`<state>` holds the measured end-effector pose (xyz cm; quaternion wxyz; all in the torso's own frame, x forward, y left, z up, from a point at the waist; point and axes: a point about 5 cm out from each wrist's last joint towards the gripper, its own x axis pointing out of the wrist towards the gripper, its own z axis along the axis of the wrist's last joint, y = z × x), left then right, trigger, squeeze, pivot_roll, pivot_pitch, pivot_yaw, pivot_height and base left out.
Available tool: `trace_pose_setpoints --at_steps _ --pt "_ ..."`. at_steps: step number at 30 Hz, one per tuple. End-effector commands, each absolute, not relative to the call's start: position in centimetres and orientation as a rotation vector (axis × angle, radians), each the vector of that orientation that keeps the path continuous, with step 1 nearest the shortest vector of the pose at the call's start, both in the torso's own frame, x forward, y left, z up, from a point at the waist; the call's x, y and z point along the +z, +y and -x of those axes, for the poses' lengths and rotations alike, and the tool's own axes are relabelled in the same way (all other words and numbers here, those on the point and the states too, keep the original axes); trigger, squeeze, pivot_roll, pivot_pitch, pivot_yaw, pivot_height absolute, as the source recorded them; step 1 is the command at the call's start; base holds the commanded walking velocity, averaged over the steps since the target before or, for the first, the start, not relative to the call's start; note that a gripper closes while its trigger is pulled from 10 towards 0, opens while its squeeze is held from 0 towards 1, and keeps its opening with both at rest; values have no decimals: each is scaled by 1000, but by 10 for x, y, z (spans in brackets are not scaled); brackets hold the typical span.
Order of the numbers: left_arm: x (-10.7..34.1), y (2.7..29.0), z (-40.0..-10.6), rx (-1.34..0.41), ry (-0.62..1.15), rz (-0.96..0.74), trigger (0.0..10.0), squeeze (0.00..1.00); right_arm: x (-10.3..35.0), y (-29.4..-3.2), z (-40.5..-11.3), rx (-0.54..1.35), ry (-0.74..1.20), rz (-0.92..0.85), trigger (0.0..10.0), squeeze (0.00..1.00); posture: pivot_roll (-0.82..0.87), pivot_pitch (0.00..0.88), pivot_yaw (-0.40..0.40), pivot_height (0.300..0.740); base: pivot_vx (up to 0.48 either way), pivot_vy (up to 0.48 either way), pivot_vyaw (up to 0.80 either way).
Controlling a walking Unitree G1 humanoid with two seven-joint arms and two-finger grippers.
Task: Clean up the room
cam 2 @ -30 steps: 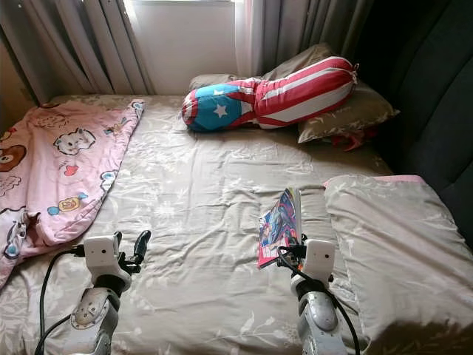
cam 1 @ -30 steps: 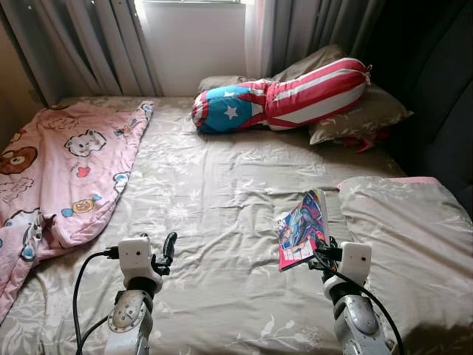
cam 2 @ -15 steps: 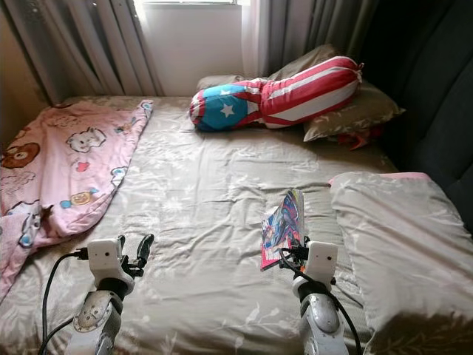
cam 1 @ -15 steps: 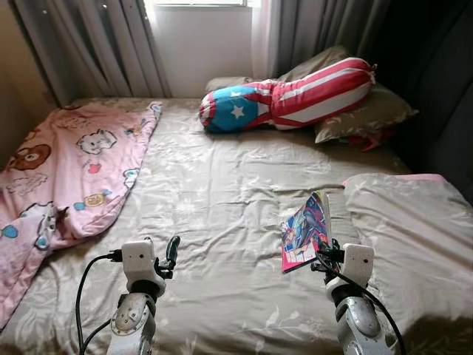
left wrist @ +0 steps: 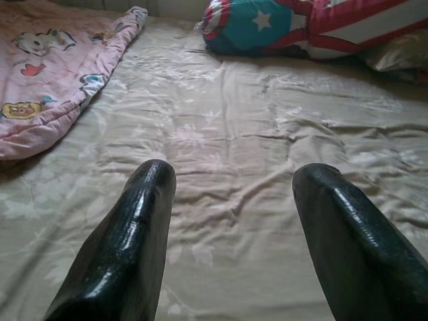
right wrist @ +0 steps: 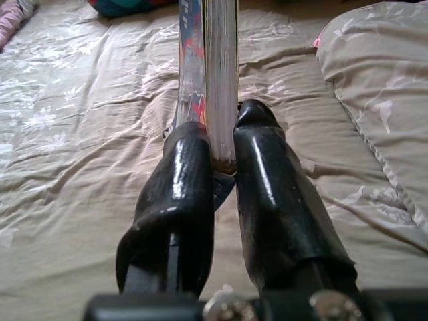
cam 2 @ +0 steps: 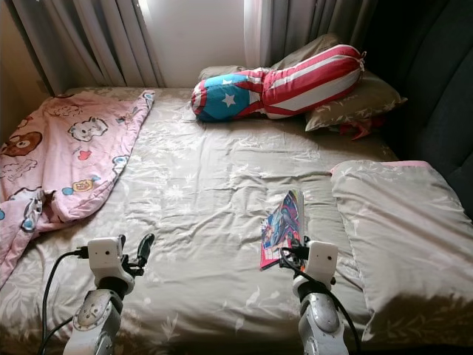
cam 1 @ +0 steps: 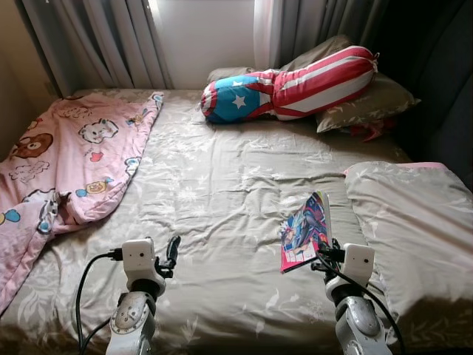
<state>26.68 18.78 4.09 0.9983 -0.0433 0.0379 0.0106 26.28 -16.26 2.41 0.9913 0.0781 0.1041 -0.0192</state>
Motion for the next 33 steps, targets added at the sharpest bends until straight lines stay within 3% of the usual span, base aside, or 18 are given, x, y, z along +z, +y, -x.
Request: trace_pose_setpoints --at_steps 1,33 --pt "43 185 -267 7 71 94 10000 0 33 -161 -268 -28 163 -159 10000 0 -65 21 -3 666 0 0 0" --pt "43 182 -265 -20 81 80 10000 0 29 -156 -268 -2 181 -154 10000 0 -56 10 3 646 0 0 0"
